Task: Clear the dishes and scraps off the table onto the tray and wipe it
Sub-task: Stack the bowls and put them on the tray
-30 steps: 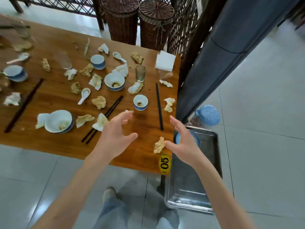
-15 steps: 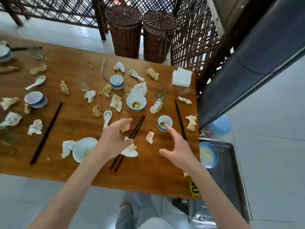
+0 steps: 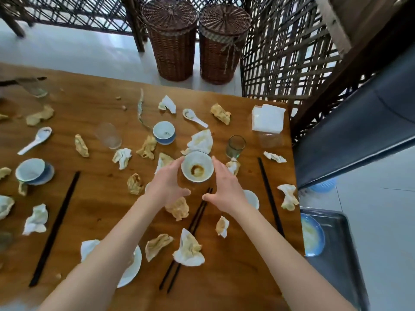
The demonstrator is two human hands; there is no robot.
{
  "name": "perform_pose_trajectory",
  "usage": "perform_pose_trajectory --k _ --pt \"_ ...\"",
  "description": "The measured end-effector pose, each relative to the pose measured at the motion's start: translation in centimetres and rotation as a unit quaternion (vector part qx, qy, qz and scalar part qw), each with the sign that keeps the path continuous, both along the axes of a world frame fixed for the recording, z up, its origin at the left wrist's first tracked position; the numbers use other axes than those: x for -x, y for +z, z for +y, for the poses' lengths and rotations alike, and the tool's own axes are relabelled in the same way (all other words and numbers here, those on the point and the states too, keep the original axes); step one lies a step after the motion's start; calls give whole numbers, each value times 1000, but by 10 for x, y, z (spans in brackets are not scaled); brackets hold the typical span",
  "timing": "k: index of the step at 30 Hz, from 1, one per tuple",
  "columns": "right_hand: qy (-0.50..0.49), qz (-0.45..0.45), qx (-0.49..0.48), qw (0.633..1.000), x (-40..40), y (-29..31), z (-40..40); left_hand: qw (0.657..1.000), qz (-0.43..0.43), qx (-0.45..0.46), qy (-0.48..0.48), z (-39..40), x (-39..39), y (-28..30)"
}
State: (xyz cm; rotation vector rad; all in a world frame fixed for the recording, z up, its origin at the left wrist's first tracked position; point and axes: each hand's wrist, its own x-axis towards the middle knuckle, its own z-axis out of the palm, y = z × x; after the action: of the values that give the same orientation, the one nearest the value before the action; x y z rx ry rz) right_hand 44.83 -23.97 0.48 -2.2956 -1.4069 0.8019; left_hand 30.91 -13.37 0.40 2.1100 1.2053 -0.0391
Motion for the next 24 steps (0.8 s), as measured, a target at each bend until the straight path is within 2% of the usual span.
perform_pose_trajectory --k 6,10,18,24 --pt "-21 -18 60 998 -6 -23 38 999 7 -7 -48 26 -13 -28" --pt "-27 -19 81 996 -9 -31 46 999 -26 -22 -43 33 -13 -39" --pt "-66 -6 15 998 -2 -28 45 996 -70 -12 -57 41 -9 -39" --pt "-78 2 -41 996 19 -9 34 992 -102 -21 -67 38 17 -14"
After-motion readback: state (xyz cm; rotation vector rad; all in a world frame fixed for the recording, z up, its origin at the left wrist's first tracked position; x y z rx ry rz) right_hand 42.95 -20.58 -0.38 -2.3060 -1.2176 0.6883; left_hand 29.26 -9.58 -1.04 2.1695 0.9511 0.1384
